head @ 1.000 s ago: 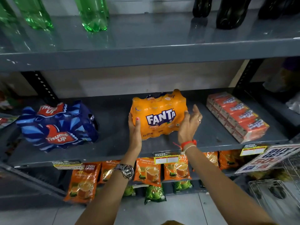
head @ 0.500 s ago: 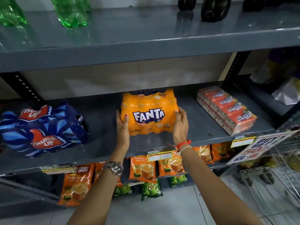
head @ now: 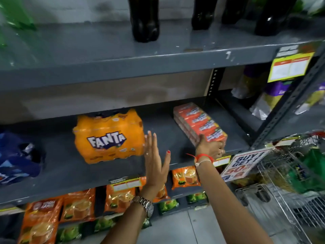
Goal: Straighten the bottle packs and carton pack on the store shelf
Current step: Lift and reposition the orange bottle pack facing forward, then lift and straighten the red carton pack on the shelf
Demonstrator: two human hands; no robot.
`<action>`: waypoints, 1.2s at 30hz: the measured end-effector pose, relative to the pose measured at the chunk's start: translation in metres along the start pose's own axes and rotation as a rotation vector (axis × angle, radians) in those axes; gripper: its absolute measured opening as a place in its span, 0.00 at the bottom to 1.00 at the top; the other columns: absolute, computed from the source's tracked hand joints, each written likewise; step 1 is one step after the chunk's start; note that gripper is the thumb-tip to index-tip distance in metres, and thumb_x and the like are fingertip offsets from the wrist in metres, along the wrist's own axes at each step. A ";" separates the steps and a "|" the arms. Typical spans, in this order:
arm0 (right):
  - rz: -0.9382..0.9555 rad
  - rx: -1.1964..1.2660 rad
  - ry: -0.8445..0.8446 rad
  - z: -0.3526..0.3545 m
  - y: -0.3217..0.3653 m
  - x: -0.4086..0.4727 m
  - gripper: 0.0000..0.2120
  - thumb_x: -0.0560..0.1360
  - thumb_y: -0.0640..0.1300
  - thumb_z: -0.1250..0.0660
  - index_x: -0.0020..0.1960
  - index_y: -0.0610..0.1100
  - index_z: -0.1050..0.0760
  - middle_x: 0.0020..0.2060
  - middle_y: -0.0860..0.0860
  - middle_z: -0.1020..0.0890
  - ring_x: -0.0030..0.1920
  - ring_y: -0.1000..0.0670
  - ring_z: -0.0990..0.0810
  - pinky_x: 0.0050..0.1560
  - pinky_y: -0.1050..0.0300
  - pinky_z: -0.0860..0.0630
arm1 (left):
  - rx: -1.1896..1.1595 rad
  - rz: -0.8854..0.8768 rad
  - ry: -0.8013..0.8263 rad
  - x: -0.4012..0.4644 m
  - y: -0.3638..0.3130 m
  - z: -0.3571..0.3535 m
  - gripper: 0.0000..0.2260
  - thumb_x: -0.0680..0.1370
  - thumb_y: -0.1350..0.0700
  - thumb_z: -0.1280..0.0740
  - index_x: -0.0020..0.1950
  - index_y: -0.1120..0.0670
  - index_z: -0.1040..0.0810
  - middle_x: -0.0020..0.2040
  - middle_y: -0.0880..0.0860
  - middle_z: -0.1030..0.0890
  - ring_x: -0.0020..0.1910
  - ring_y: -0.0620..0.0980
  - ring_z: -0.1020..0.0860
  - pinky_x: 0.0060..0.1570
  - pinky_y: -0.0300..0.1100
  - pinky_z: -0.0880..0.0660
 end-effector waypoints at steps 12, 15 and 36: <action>0.057 0.230 0.625 0.005 0.017 0.131 0.09 0.69 0.26 0.31 0.44 0.37 0.22 0.34 0.51 0.17 0.30 0.58 0.20 0.44 0.56 0.22 | -0.393 0.641 0.055 0.068 0.021 -0.100 0.34 0.77 0.49 0.37 0.76 0.57 0.52 0.78 0.55 0.47 0.76 0.52 0.47 0.75 0.51 0.47; 0.153 0.128 0.825 -0.002 0.028 0.152 0.20 0.66 0.26 0.30 0.58 0.31 0.23 0.53 0.43 0.19 0.40 0.52 0.19 0.51 0.54 0.20 | -0.470 0.740 -0.089 0.078 0.036 -0.097 0.23 0.74 0.51 0.31 0.64 0.61 0.29 0.60 0.58 0.21 0.61 0.58 0.24 0.58 0.49 0.27; 0.571 0.043 0.697 0.027 -0.004 0.118 0.37 0.68 0.31 0.30 0.72 0.40 0.43 0.61 0.43 0.37 0.61 0.54 0.35 0.64 0.66 0.36 | -0.124 0.401 -0.159 0.001 0.009 -0.071 0.25 0.73 0.66 0.32 0.69 0.62 0.33 0.61 0.58 0.21 0.61 0.54 0.23 0.61 0.49 0.26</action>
Point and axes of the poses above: each hand's wrist, its own x-axis towards the middle knuckle, its own z-axis out of the back of the hand, y = z × x, the point moved 5 cm from there along x, towards the middle knuckle
